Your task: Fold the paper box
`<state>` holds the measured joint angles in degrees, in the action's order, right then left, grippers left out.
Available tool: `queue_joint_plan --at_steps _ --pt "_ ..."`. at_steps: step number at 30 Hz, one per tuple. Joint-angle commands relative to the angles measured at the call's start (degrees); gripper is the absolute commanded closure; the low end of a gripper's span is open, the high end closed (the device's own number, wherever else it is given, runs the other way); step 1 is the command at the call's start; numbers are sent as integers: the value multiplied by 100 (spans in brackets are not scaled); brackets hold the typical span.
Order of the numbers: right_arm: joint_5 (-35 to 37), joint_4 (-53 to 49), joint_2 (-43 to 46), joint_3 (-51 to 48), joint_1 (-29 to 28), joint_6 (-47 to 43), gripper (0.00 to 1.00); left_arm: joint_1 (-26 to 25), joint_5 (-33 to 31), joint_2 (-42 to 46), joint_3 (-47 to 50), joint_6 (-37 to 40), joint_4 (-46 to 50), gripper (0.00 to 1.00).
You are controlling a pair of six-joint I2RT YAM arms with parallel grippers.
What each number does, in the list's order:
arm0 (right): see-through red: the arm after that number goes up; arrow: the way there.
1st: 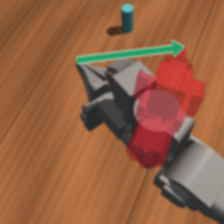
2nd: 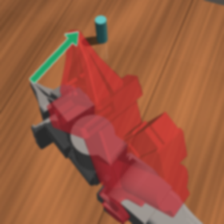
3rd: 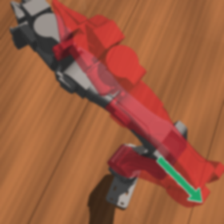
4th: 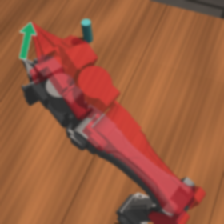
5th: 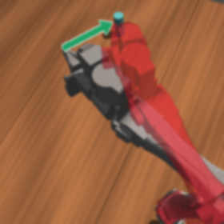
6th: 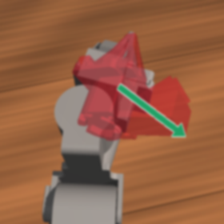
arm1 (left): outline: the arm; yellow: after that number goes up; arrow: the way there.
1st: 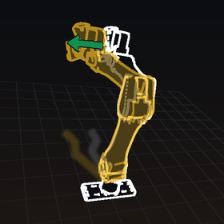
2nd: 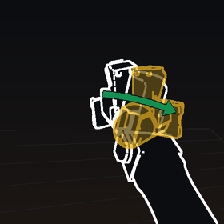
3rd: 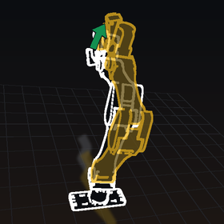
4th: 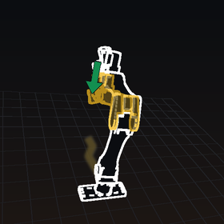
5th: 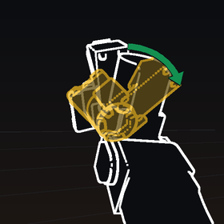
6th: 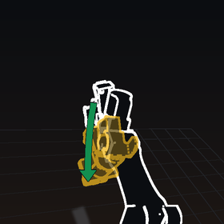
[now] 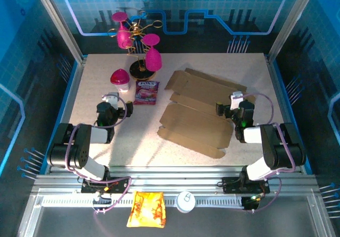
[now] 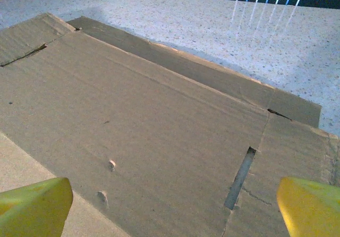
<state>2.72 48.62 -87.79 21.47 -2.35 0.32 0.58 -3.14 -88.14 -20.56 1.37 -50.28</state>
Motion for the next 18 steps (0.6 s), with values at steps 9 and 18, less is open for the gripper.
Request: queue_joint_plan --at_steps 9,18 --pt "1738 1474 956 -925 -578 -108 0 -186 -563 1596 732 -198 -422 1" --pt "2402 -459 2787 252 -936 -278 0 -954 -2343 3496 409 -552 959 1"
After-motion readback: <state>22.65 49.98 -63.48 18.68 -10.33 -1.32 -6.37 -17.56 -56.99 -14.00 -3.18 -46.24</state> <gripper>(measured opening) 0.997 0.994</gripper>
